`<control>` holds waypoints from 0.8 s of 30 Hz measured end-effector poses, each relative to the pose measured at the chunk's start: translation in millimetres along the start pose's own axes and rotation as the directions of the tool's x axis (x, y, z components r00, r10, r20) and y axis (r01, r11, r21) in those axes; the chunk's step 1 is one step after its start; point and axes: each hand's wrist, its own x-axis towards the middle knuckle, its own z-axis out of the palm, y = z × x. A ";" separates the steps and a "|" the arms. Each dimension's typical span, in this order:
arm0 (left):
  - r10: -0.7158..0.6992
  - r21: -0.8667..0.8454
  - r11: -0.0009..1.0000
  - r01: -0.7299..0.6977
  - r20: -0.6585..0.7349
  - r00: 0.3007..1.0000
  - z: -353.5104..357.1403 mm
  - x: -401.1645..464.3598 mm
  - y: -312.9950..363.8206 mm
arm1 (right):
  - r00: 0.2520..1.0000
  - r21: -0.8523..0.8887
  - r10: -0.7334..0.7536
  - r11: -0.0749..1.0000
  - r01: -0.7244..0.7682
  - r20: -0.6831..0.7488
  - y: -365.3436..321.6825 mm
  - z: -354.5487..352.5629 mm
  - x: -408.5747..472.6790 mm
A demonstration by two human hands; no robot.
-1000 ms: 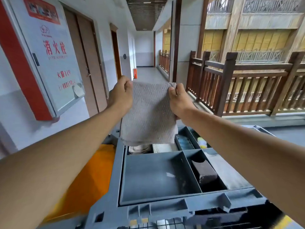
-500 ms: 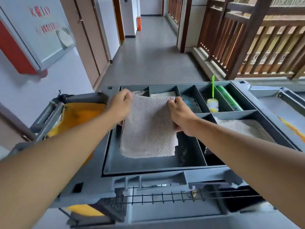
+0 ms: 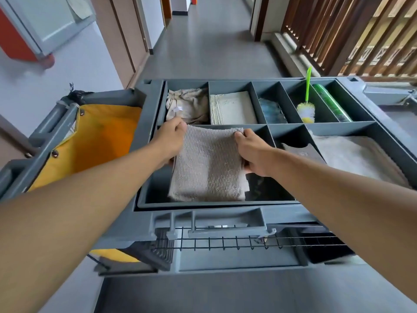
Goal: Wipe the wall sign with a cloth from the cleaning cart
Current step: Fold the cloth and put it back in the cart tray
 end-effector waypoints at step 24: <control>0.001 0.240 0.969 0.055 -0.228 0.974 39.4 23.5 -34.6 | 0.945 -0.378 -0.238 0.915 0.140 -0.226 18.2 -1.0 32.4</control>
